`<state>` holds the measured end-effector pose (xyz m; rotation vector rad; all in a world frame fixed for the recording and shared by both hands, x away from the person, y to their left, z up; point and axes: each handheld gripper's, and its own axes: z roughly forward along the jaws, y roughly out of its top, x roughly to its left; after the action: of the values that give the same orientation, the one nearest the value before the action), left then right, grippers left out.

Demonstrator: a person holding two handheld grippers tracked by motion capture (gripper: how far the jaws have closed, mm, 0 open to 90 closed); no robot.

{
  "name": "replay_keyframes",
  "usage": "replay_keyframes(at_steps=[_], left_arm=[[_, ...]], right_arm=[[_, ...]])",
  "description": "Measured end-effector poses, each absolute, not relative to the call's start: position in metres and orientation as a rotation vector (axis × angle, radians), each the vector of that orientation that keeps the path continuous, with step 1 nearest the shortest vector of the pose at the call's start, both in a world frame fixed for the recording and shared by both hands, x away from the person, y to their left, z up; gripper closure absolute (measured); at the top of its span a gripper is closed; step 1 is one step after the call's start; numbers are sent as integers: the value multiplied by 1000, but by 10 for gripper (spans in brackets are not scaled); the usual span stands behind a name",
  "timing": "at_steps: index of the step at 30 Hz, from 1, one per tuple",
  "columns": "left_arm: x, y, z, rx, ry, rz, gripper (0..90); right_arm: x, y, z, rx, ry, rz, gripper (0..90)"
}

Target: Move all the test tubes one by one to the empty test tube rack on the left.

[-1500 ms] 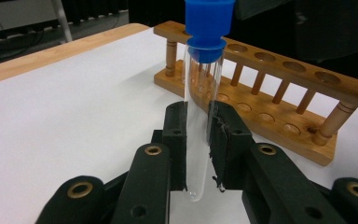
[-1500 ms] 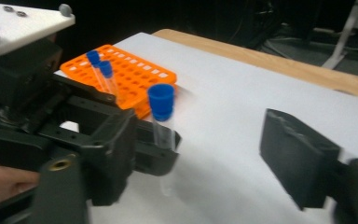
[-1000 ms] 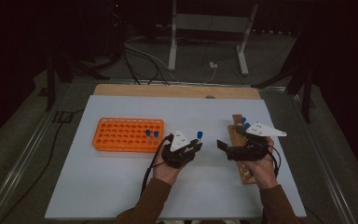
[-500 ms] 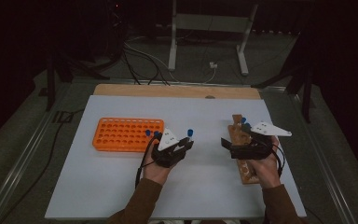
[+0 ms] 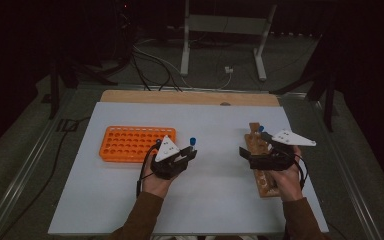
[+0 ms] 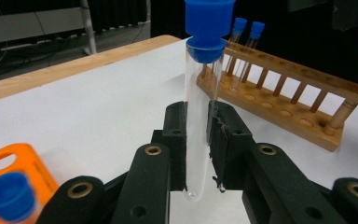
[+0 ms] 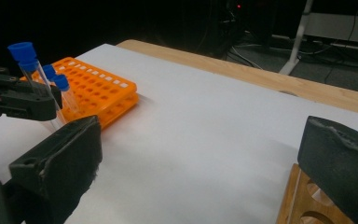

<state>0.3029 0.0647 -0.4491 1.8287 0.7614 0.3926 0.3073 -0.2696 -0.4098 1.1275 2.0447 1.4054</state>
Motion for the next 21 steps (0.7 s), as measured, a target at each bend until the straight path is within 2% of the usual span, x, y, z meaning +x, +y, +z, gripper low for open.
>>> replay_keyframes(at_steps=[21], left_arm=[[307, 119, -443, 1760, 841, 392, 782]], right_arm=[[306, -282, -404, 1141, 2000, 1421, 0]])
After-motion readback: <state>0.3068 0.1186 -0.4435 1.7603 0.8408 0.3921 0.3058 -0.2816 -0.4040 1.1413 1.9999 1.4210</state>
